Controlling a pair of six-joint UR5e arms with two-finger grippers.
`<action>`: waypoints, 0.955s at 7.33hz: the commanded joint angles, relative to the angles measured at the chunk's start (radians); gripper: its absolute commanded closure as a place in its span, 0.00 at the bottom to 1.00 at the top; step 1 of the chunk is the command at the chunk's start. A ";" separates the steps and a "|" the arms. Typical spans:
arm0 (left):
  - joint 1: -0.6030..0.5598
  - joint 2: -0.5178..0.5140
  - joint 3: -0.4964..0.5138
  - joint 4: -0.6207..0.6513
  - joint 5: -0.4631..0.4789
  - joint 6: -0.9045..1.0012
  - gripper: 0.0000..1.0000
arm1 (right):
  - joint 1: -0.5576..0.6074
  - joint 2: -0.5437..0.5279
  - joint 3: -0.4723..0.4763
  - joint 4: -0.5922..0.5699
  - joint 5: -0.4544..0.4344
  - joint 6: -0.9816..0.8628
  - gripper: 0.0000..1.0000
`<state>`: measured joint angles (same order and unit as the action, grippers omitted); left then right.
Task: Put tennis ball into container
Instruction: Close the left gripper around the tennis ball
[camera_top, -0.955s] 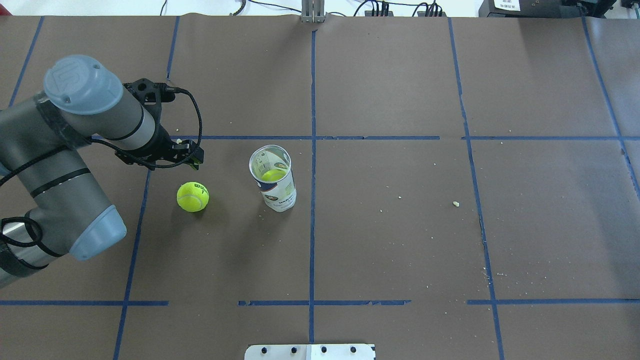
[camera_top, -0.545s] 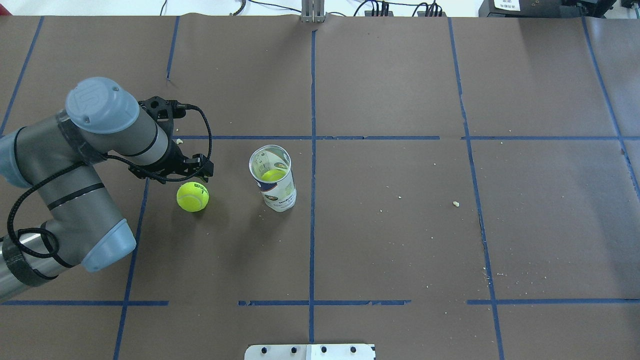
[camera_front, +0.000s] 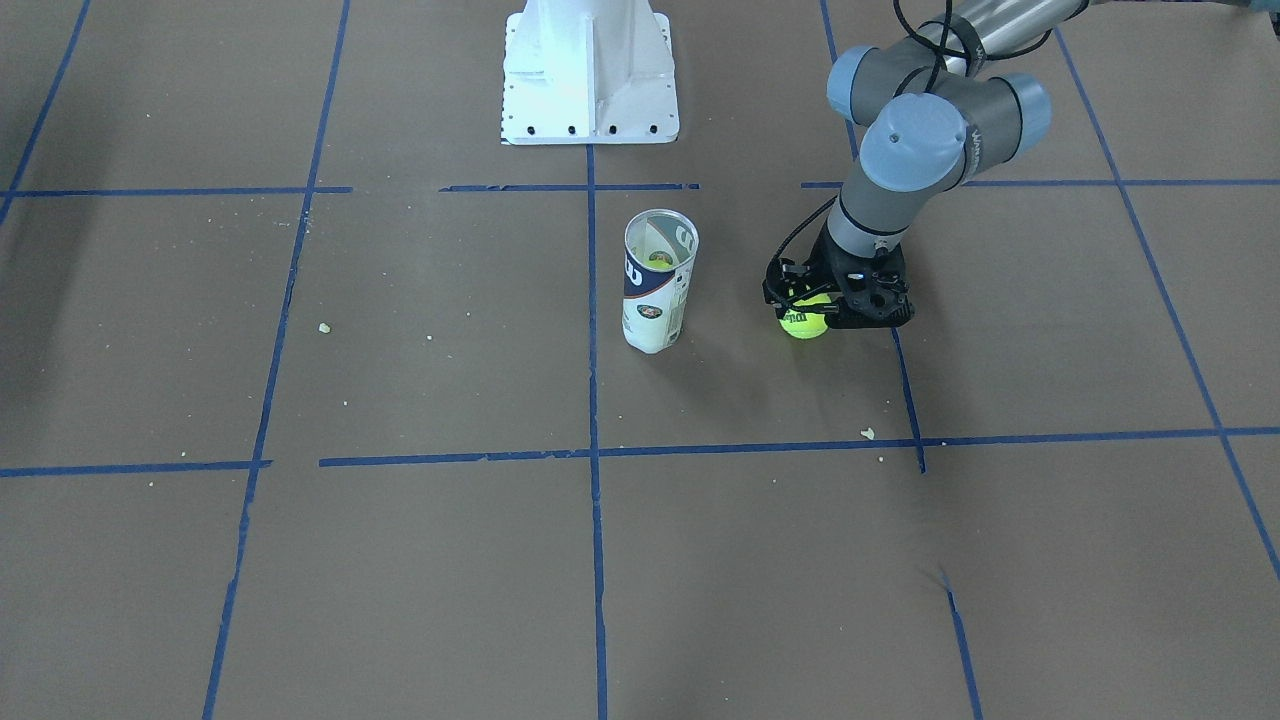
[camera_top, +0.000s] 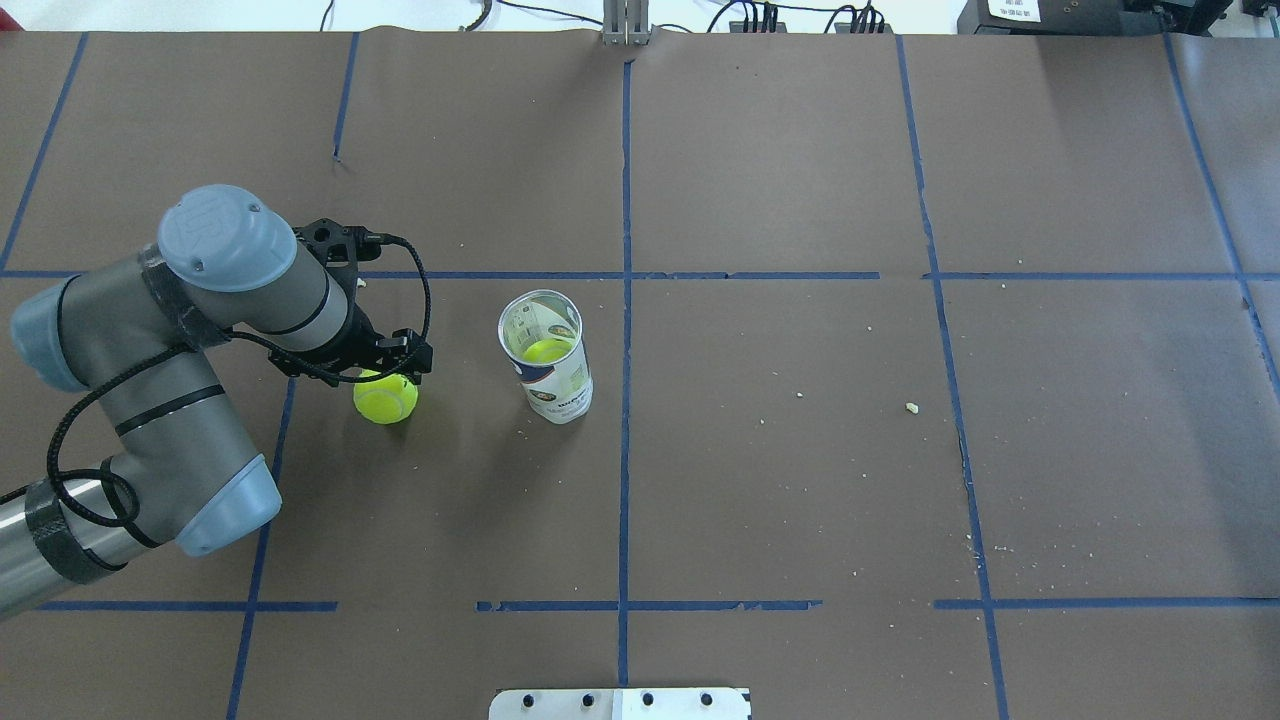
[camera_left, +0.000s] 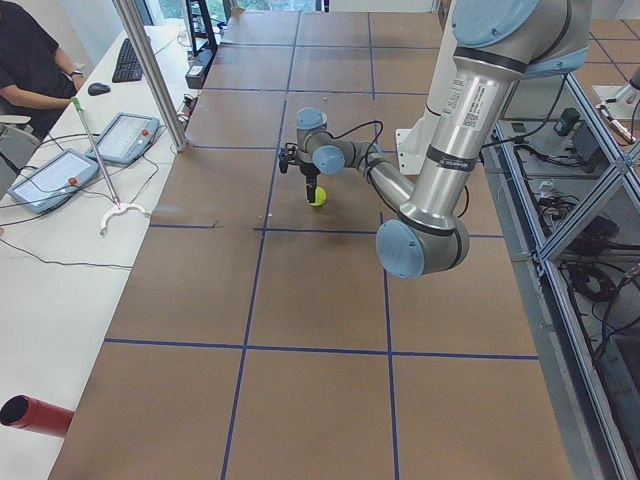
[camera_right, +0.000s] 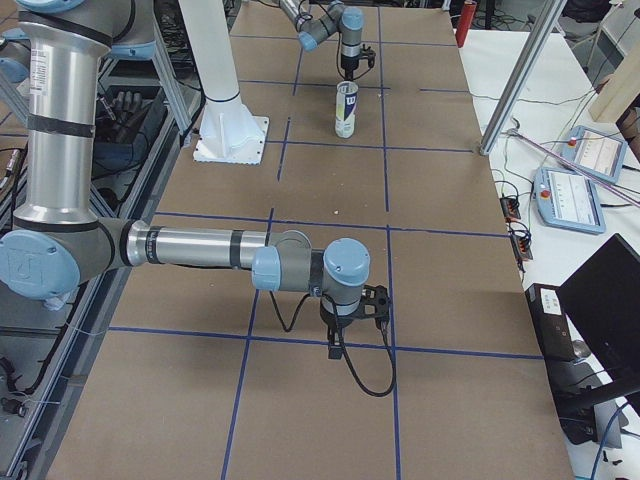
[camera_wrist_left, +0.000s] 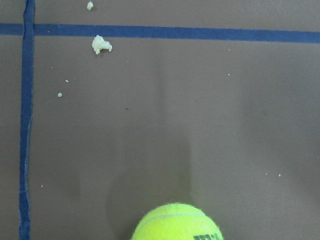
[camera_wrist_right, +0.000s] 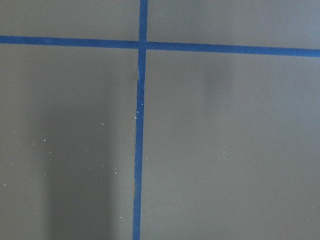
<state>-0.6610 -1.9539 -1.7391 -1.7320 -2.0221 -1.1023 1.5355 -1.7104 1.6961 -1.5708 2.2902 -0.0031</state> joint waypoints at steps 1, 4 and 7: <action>0.006 0.000 0.007 -0.012 -0.001 -0.002 0.00 | 0.000 0.000 0.000 0.000 0.000 0.000 0.00; 0.029 0.001 0.027 -0.023 -0.001 -0.001 0.00 | 0.000 0.000 0.000 0.000 0.000 0.000 0.00; 0.029 0.003 0.018 -0.034 -0.001 -0.005 0.33 | 0.000 0.000 0.000 0.000 0.000 0.000 0.00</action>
<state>-0.6323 -1.9517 -1.7143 -1.7640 -2.0233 -1.1053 1.5355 -1.7104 1.6966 -1.5708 2.2902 -0.0030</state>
